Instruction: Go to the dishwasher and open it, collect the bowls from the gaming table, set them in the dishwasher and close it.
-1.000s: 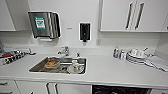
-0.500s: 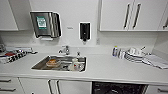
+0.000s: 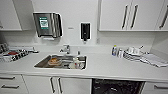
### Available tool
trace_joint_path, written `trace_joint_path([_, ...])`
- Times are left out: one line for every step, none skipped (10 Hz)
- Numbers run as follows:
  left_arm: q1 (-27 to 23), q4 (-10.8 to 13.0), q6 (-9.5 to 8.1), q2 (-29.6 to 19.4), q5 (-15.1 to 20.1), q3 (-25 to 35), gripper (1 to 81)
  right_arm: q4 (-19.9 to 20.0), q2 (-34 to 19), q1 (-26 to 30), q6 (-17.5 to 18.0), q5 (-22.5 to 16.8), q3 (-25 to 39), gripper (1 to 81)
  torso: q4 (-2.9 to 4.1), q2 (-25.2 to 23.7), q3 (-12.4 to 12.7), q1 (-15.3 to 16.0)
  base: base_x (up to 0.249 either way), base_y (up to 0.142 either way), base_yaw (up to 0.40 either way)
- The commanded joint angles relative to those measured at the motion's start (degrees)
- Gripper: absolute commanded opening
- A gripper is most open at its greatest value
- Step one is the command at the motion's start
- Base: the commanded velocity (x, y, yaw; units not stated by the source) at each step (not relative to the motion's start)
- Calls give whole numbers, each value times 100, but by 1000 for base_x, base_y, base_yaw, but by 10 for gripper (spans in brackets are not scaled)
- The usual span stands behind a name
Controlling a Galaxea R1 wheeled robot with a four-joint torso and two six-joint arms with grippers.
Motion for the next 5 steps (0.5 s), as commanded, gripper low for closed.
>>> trace_joint_path([-360, -3, -3, -59, 65, 115, 811, -558, 258, 291, -606, -1366, 271, 811, 0, 0, 0, 0, -95, 0, 0])
trace_joint_path([-290, -3, -3, 11, 56, 89, 811, -584, 276, 256, -606, -1349, 245, 811, 0, 2, -2, 5, -103, 0, 0])
trace_joint_path([-237, -3, -3, 90, 64, 80, 811, -593, 284, 221, -606, -1288, 219, 811, 0, 2, -2, 5, -110, 0, 0])
trace_joint_path([-123, 6, 6, 204, 56, 80, 811, -620, 302, 177, -606, -1279, 175, 811, 0, 2, -2, 5, -122, 0, 0])
trace_joint_path([-17, 14, 6, 310, 56, 45, 811, -638, 337, 150, -606, -1235, 96, 811, 0, 2, -4, 6, -123, 0, 0])
